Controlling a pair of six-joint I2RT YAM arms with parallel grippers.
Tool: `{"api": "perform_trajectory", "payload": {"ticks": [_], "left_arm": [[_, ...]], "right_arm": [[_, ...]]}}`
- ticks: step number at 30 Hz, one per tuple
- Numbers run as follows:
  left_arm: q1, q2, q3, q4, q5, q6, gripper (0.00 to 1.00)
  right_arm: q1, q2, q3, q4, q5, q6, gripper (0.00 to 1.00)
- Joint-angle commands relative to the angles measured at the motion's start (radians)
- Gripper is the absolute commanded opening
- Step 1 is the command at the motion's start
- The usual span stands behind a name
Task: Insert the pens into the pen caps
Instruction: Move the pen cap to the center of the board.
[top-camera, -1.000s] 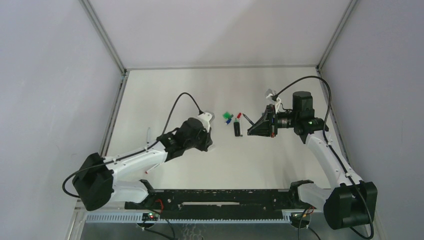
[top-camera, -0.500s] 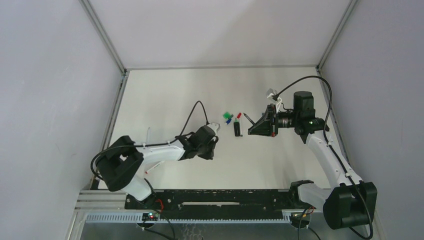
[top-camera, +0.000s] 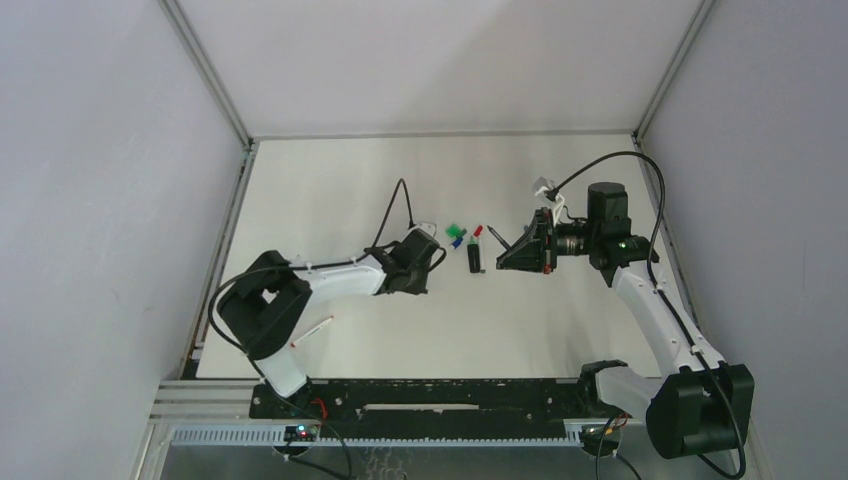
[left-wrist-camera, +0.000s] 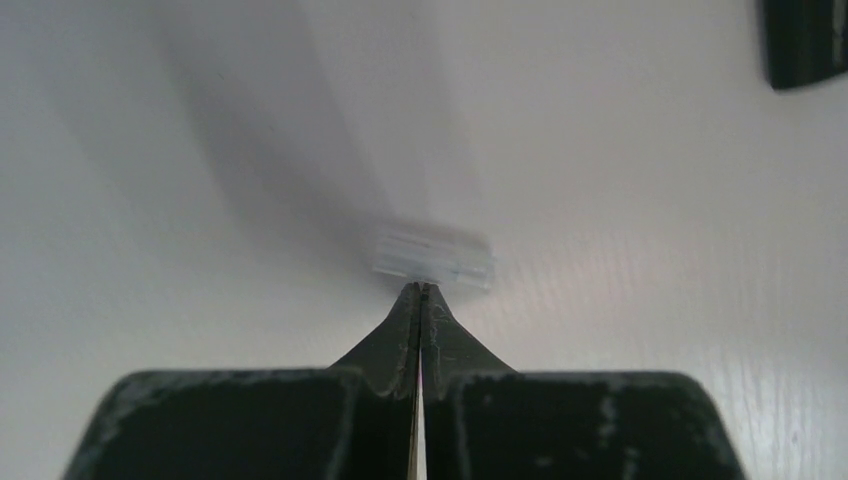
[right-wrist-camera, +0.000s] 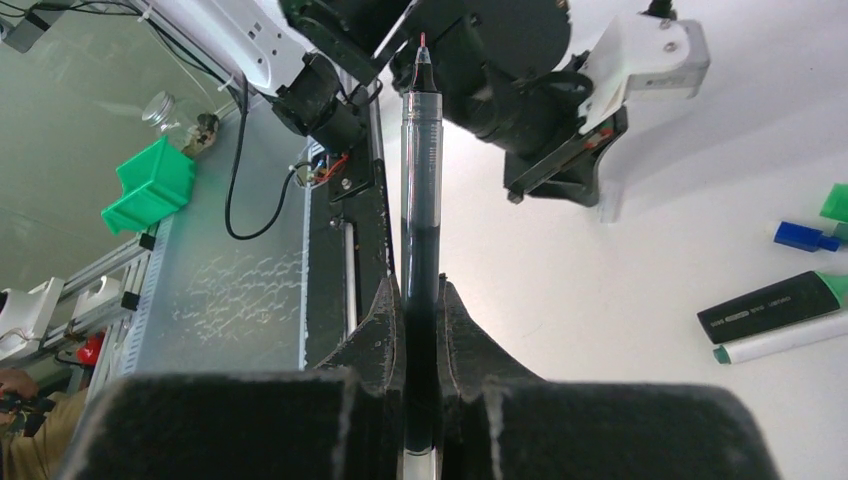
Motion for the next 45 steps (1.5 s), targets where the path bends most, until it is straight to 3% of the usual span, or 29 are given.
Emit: {"api": "perform_trajectory", "payload": {"ticks": [1,10,23,26,27,29,31,34,38,41,45], "left_arm": [[0.055,0.052,0.078,-0.046,-0.02,0.042,0.01],[0.09,0.083,0.145,0.023,0.042,0.078,0.02],[0.088,-0.472,-0.143,0.284,-0.053,0.072,0.04],[0.089,-0.575,-0.191,0.326,-0.076,0.058,0.16],[0.088,-0.601,-0.212,0.339,-0.092,0.038,0.31],[0.094,-0.603,-0.241,0.353,-0.113,-0.021,0.6],[0.11,-0.568,-0.252,0.355,-0.069,-0.083,0.71],[0.13,-0.473,-0.24,0.353,0.052,-0.164,0.71],[0.128,-0.343,-0.218,0.352,0.122,-0.29,0.55],[0.104,-0.269,-0.181,0.286,0.048,-0.385,0.52],[0.044,-0.16,-0.017,0.018,-0.121,-0.478,0.55]], "right_arm": [[-0.008,-0.017,0.038,0.005,-0.023,-0.019,0.0],[-0.015,-0.018,0.038,0.004,-0.021,-0.021,0.0],[-0.016,-0.017,0.038,0.005,-0.024,-0.019,0.0],[-0.016,-0.018,0.039,0.007,-0.023,-0.02,0.0],[-0.016,-0.019,0.038,0.007,-0.026,-0.02,0.0],[-0.016,-0.021,0.039,0.007,-0.025,-0.018,0.0],[-0.016,-0.023,0.039,0.007,-0.025,-0.019,0.0],[-0.016,-0.029,0.038,0.005,-0.024,-0.019,0.0],[-0.019,-0.031,0.039,0.004,-0.024,-0.02,0.0],[-0.02,-0.031,0.038,0.004,-0.025,-0.019,0.0],[-0.019,-0.032,0.039,0.004,-0.025,-0.019,0.0]]}}
